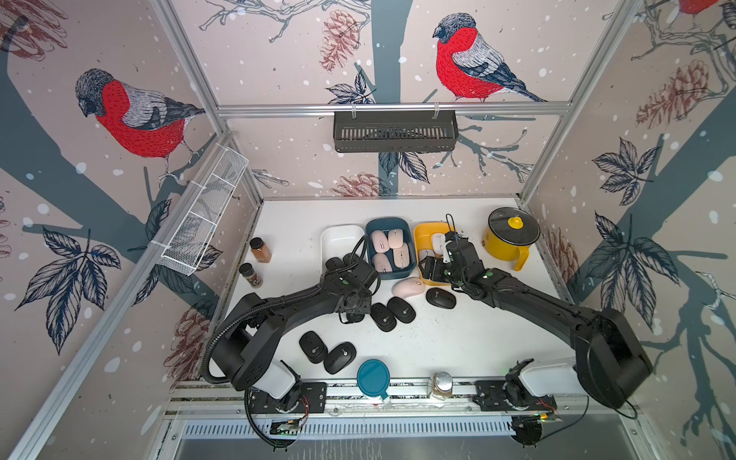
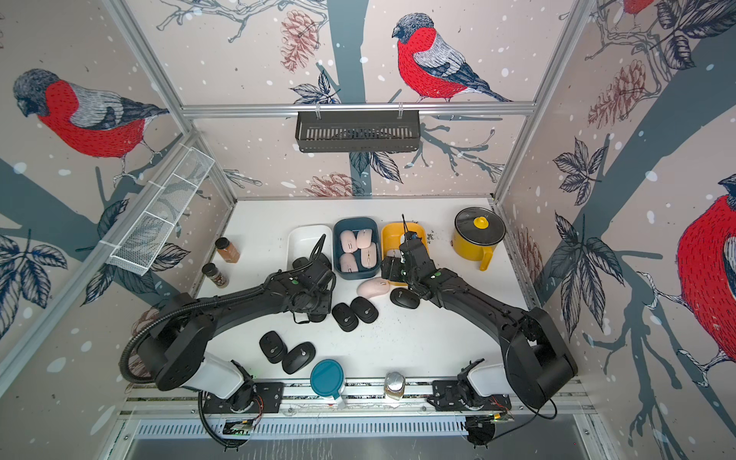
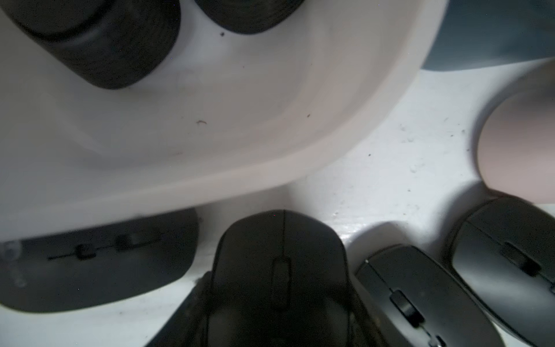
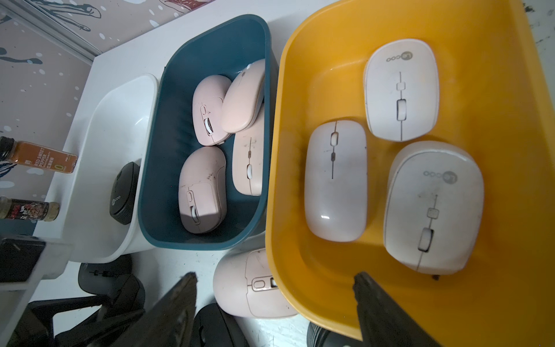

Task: Place the mice by color into the storage box
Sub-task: Pick up the mouse from the center of the board.

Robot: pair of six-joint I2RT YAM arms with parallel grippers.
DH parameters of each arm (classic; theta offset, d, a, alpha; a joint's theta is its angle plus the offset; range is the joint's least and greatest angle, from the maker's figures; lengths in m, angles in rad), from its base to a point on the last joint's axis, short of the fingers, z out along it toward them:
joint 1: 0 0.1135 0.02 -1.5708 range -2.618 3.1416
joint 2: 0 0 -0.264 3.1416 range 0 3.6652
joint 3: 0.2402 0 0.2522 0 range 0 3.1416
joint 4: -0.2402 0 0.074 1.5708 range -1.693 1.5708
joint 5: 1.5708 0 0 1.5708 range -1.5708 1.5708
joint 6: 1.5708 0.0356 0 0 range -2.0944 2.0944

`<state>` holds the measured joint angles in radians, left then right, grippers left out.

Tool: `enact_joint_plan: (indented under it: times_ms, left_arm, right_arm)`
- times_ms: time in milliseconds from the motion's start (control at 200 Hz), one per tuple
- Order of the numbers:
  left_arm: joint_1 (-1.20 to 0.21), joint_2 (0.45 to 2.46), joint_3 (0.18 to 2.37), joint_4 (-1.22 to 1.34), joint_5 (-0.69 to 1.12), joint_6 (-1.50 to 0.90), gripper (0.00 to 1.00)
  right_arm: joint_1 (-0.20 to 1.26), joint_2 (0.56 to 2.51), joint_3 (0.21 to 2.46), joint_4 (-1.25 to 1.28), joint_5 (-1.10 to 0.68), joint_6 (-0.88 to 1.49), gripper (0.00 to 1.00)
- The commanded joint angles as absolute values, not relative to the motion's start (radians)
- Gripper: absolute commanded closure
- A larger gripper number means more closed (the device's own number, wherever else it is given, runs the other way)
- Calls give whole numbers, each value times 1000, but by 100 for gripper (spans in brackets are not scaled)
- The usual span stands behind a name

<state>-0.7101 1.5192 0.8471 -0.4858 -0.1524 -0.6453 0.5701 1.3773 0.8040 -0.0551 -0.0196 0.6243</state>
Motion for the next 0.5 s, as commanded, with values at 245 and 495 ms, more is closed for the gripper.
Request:
enact_joint_plan:
  times_ms: [245,495]
  left_arm:
    - [-751,1425,915,-599,-224,-704,45]
    - [-743,1353,992,-654,-278,-702,45]
  right_arm:
    - [572,1361,808,-60,-21,636,18]
    - [572,1358,815,-61,-25,636,18]
